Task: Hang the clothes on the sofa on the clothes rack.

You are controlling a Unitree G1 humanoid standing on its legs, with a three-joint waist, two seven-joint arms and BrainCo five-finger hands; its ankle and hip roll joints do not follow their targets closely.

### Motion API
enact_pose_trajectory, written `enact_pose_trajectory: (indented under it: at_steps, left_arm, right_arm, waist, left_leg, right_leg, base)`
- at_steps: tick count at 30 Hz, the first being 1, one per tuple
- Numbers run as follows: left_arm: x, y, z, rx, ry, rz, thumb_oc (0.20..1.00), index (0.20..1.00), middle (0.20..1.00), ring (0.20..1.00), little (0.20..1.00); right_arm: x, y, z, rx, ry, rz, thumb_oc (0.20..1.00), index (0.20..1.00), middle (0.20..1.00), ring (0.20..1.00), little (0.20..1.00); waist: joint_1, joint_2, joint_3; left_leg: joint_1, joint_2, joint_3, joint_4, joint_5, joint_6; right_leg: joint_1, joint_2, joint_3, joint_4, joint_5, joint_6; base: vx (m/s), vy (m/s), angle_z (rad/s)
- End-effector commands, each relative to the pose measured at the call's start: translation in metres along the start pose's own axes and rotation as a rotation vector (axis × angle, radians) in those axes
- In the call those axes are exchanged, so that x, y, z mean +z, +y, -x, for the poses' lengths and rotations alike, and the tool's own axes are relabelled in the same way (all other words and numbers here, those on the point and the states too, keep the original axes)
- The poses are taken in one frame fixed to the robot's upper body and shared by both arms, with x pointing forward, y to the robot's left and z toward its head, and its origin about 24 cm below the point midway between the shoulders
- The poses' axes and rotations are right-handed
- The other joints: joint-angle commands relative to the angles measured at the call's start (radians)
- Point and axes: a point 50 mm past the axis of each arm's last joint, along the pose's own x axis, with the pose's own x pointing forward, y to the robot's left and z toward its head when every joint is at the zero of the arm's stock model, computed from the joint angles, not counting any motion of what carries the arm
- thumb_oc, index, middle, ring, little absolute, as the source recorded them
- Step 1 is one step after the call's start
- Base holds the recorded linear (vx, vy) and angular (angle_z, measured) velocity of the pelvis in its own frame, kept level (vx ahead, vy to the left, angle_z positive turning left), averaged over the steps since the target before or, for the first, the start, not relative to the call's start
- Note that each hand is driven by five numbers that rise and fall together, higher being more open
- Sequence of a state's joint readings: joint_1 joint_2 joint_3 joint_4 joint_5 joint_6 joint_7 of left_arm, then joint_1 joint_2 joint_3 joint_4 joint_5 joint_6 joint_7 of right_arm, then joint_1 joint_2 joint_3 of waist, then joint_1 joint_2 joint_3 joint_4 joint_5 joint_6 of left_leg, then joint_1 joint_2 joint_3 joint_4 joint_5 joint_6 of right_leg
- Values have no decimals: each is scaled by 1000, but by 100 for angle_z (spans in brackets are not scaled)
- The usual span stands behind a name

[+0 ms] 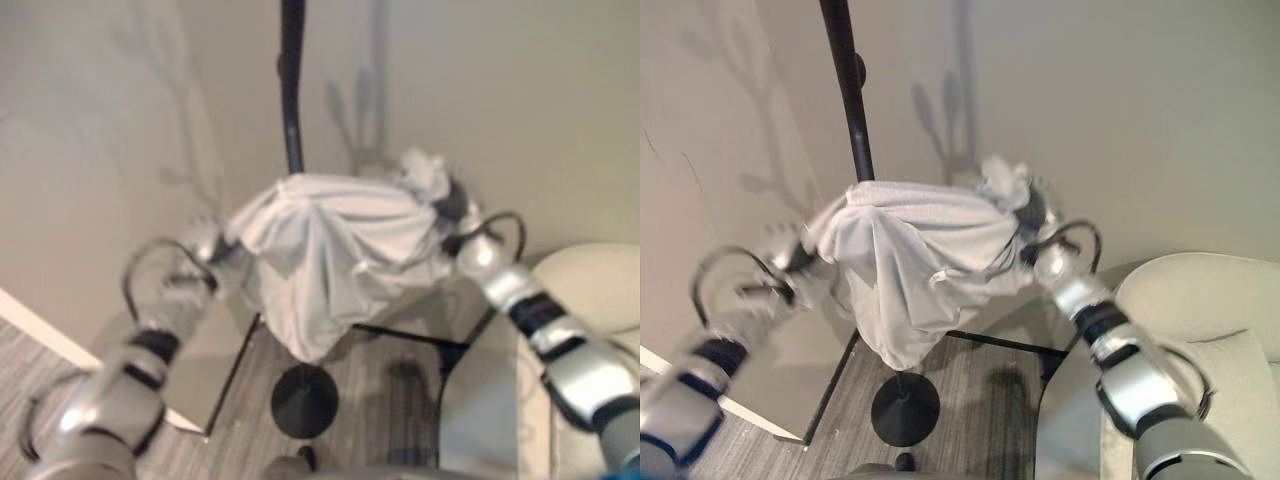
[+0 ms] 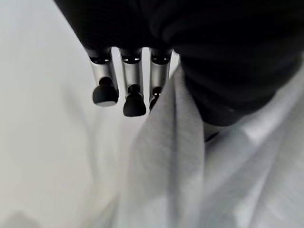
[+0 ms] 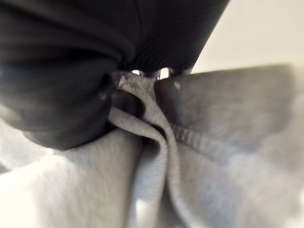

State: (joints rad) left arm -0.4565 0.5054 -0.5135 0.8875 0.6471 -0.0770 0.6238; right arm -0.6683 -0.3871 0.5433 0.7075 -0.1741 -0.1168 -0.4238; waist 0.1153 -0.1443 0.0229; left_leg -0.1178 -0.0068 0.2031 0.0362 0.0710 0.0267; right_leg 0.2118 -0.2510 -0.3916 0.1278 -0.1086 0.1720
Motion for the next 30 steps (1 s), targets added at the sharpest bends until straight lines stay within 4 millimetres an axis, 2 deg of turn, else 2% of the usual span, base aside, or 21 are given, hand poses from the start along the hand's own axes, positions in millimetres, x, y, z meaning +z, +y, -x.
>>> enact_pose_trajectory:
  at_steps: [1,3,4,7,8,9,10,11,12,15,17,18,19,24,27,30]
  left_arm:
    - [-38,42,-22,145,210,60,200,200,200,200,200]
    - [9,15,-13,187,248,518,200,200,200,200,200]
    - [21,8,-10,193,290,695,200,200,200,200,200]
    - [42,5,-9,228,377,1068,200,200,200,200,200]
    - [42,5,-9,228,377,1068,200,200,200,200,200]
    - [51,9,-9,255,384,1214,382,382,382,382,382]
    - [50,10,-7,263,378,1218,1000,1000,1000,1000,1000]
    - [47,10,-5,266,385,1231,1000,1000,1000,1000,1000]
    - [44,7,-2,263,403,1244,1000,1000,1000,1000,1000]
    - [27,-4,10,264,497,1318,1000,1000,1000,1000,1000]
    - [13,-11,22,261,540,1350,1000,1000,1000,1000,1000]
    - [-1,-25,39,246,626,1383,1000,1000,1000,1000,1000]
    - [-1,-25,40,245,626,1383,1000,1000,1000,1000,1000]
    - [-41,-57,99,182,824,1333,1000,1000,1000,1000,1000]
    - [-56,-70,130,151,916,1322,1000,1000,1000,1000,1000]
    - [-62,-78,154,149,976,1358,1000,1000,1000,1000,1000]
  right_arm:
    - [4,-45,-17,-171,-11,-17,200,200,200,200,200]
    - [-6,11,6,-71,94,-144,200,200,200,200,200]
    - [-2,25,12,-46,109,-190,200,200,200,200,200]
    - [7,48,21,6,133,-303,200,200,200,200,200]
    - [7,49,21,7,133,-303,200,200,200,200,200]
    - [15,58,26,34,128,-382,200,200,200,200,200]
    - [17,61,30,57,117,-410,200,200,200,200,200]
    - [19,62,32,77,109,-449,200,200,200,200,200]
    - [17,63,35,87,126,-517,1000,1000,1000,1000,1000]
    - [11,58,43,112,144,-704,1000,1000,1000,1000,1000]
    - [-4,53,52,109,175,-753,1000,1000,1000,1000,1000]
    - [-19,45,58,68,210,-785,1000,1000,1000,1000,1000]
    - [-19,45,58,68,210,-785,1000,1000,1000,1000,1000]
    - [-52,25,87,53,235,-887,1000,1000,1000,1000,1000]
    - [-59,11,100,113,201,-888,1000,1000,1000,1000,1000]
    - [-69,-8,115,111,180,-942,1000,1000,1000,1000,1000]
  waist:
    - [13,9,-18]
    - [24,5,0]
    - [28,6,5]
    - [31,13,8]
    - [30,13,7]
    - [31,18,7]
    - [32,20,4]
    - [33,22,1]
    - [33,24,-5]
    - [32,28,-19]
    - [32,31,-28]
    - [32,37,-35]
    - [33,37,-35]
    - [37,51,-48]
    - [31,49,-53]
    - [24,50,-52]
  left_leg:
    - [11,42,18,-63,38,-35]
    - [-4,41,9,-58,41,-31]
    - [-9,41,6,-59,44,-32]
    - [-20,44,1,-57,53,-35]
    - [-21,44,1,-57,53,-35]
    - [-22,45,-2,-59,58,-37]
    - [-22,46,-4,-60,60,-39]
    - [-20,47,-4,-61,61,-41]
    - [-18,48,-4,-64,63,-44]
    - [-8,48,0,-70,64,-49]
    - [-2,47,1,-73,65,-51]
    - [5,47,5,-78,66,-53]
    - [5,47,6,-78,66,-53]
    - [32,45,30,-86,59,-52]
    - [41,44,41,-87,56,-53]
    - [41,44,47,-85,55,-54]
  right_leg:
    - [-64,55,22,59,21,-21]
    - [-77,60,11,60,14,-29]
    - [-78,62,10,55,13,-31]
    - [-78,68,2,43,5,-36]
    - [-78,69,1,43,5,-37]
    - [-75,73,-2,35,0,-38]
    - [-71,74,-3,28,-3,-39]
    - [-66,76,-5,22,-6,-39]
    - [-58,77,-7,14,-6,-40]
    - [-43,79,-11,-3,-1,-38]
    - [-34,80,-15,-14,4,-34]
    - [-27,78,-16,-20,9,-29]
    - [-27,78,-16,-20,9,-29]
    - [-15,52,-38,-21,33,-8]
    - [-8,42,-45,-24,46,-1]
    - [-11,39,-49,-25,58,4]
  base:
    - [-21,-18,-7]
    - [-39,-44,-3]
    - [-43,-43,3]
    - [-21,-24,1]
    - [-35,-40,4]
    - [-30,-35,6]
    - [-36,-46,6]
    - [-9,-28,6]
    - [0,-21,4]
    - [0,0,0]
    - [0,0,0]
    - [0,0,0]
    - [-2,6,5]
    - [0,1,1]
    - [-7,-1,-11]
    - [-22,-6,-13]
